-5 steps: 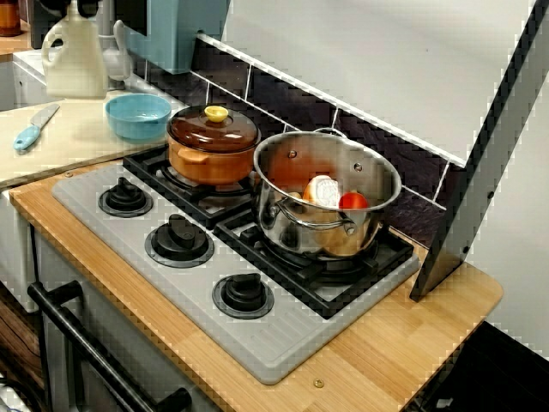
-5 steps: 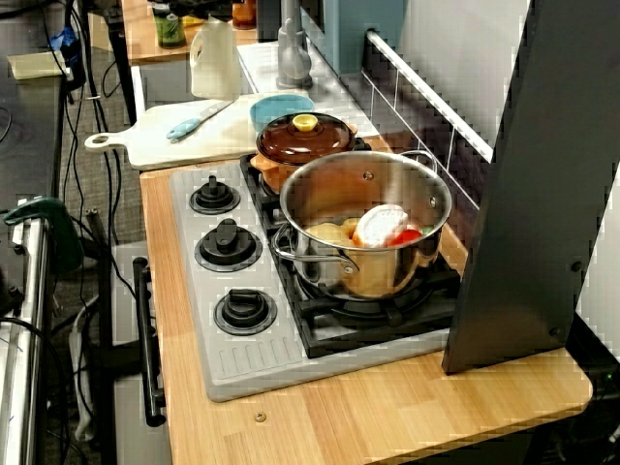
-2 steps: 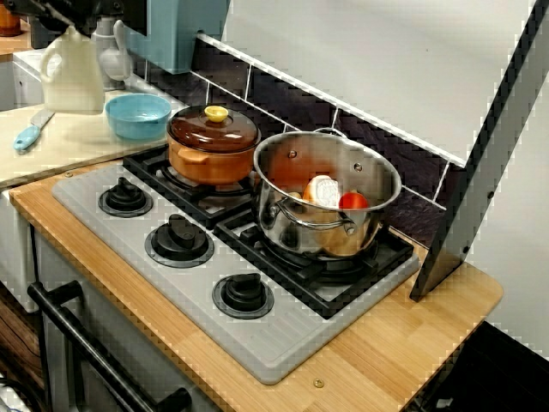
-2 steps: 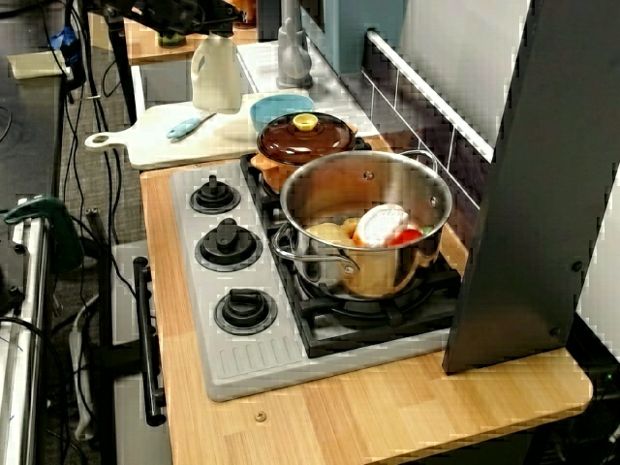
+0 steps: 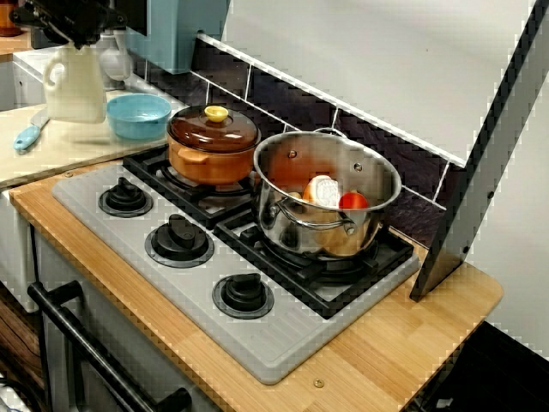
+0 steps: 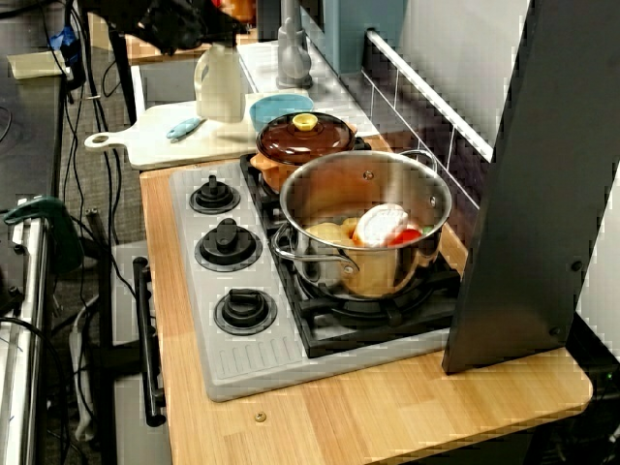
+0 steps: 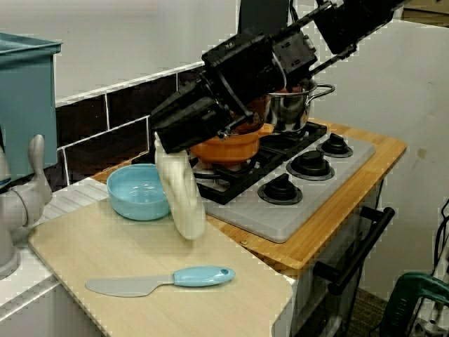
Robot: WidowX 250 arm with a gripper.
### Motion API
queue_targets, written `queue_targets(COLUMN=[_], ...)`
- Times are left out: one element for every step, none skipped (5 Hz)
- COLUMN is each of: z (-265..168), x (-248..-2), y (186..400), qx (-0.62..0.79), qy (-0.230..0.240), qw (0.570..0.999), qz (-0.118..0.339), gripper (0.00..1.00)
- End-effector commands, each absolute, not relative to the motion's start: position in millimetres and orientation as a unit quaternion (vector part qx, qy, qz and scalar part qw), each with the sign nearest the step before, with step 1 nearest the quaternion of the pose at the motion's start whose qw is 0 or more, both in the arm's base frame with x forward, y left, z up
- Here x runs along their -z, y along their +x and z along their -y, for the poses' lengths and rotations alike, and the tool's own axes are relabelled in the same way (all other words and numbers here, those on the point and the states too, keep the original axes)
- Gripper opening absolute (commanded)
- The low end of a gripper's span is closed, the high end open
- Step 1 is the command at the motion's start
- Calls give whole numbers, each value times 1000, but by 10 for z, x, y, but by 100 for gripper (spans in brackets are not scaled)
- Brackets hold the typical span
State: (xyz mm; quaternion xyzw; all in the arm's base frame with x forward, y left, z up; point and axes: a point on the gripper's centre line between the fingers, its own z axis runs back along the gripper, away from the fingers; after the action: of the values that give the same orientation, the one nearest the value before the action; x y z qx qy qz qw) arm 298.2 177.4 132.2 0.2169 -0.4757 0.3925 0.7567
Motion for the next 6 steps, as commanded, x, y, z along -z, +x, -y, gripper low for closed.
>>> queue_targets(z=[-1732,-1717,-1715,-1702,-1716,-1756], x=[-1287,-1201,-1158,-1130,-1158,-1337], y=[2982,3050,3087,3094,3085,3027], qx=[-382,-372,-375,-374,-378,-388], qy=[227,237,247,248,247,229], qw=[750,756,751,751,748,746], qz=[489,483,484,486,486,490], gripper=[0,0,0,0,0,0])
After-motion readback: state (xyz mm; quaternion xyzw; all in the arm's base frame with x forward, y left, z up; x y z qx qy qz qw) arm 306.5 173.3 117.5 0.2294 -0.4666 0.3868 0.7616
